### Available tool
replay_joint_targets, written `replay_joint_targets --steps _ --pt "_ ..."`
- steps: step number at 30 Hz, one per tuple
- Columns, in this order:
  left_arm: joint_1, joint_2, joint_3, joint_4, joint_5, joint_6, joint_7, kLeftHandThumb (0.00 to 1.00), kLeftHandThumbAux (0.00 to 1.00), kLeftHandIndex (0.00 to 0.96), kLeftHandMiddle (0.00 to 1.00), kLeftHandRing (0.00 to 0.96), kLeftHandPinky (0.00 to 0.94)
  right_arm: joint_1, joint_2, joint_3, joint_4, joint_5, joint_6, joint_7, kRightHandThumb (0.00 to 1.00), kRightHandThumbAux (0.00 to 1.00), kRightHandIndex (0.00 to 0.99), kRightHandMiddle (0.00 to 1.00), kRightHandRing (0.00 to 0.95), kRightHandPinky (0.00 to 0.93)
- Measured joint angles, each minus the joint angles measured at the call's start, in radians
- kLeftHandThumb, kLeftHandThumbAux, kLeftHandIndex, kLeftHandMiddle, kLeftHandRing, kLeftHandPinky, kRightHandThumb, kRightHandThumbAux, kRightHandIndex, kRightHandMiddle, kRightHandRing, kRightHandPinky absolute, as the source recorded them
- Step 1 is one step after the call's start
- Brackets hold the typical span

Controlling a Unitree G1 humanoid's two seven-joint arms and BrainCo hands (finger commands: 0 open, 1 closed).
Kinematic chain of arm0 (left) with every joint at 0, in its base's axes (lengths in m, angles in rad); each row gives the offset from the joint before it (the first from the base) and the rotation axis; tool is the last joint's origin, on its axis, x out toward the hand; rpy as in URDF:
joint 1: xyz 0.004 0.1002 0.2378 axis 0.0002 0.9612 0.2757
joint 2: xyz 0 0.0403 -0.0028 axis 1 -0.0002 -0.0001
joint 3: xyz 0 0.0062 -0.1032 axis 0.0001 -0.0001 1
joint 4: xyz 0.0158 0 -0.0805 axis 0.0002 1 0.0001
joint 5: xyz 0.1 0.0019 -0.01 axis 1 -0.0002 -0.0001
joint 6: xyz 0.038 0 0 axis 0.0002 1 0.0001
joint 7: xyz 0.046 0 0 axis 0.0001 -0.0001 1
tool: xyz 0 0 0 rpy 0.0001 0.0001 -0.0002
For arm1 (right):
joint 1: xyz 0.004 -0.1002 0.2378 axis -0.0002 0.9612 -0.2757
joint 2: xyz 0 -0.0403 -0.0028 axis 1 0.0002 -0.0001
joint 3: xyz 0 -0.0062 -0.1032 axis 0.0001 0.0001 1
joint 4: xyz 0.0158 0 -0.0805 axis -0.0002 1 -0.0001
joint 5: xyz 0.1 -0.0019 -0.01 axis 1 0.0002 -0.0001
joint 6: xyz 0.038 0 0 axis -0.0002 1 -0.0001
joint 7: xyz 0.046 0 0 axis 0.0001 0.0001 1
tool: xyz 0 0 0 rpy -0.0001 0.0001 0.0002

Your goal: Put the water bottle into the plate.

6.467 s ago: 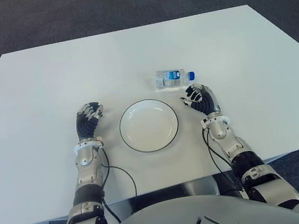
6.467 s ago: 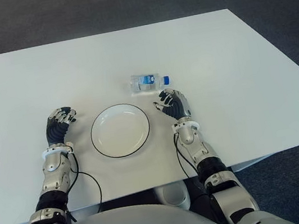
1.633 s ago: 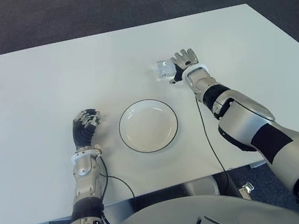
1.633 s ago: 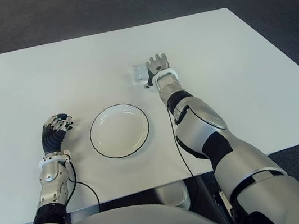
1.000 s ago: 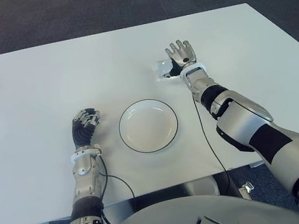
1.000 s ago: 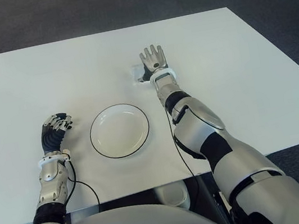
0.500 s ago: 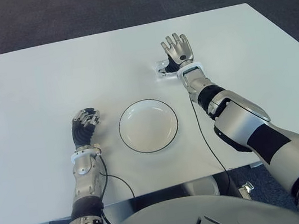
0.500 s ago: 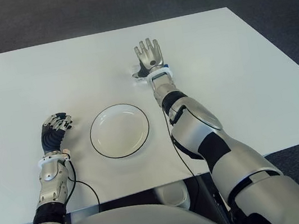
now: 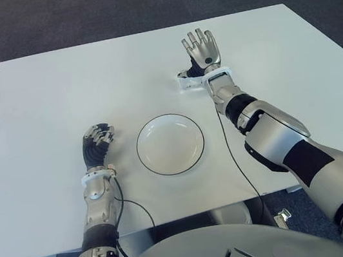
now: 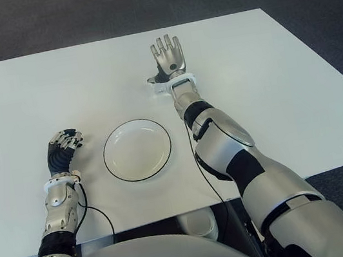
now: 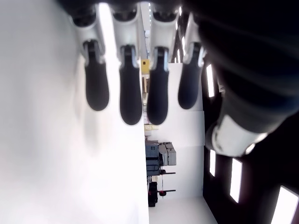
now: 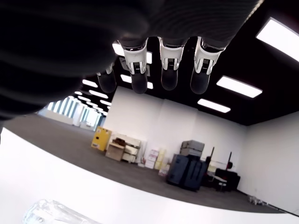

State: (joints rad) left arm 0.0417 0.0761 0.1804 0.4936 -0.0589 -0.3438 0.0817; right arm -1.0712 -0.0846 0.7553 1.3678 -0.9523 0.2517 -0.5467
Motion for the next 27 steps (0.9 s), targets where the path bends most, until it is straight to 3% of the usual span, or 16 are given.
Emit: replay_joint_targets --steps 14,27 --pt "-0.009 0.002 0.002 0.012 0.0 0.001 0.001 0.832 0.683 0.41 0.472 0.522 0.494 -0.016 -0.062 -0.069 0.021 0.069 -0.196 0.282 0.728 0.344 0.0 0.0 0.0 0.0" --pt "0.0 0.013 0.013 0.014 -0.008 -0.002 -0.008 0.829 0.686 0.395 0.48 0.521 0.49 -0.016 -0.079 -0.163 0.032 0.165 -0.203 0.584 0.614 0.344 0.0 0.0 0.0 0.0"
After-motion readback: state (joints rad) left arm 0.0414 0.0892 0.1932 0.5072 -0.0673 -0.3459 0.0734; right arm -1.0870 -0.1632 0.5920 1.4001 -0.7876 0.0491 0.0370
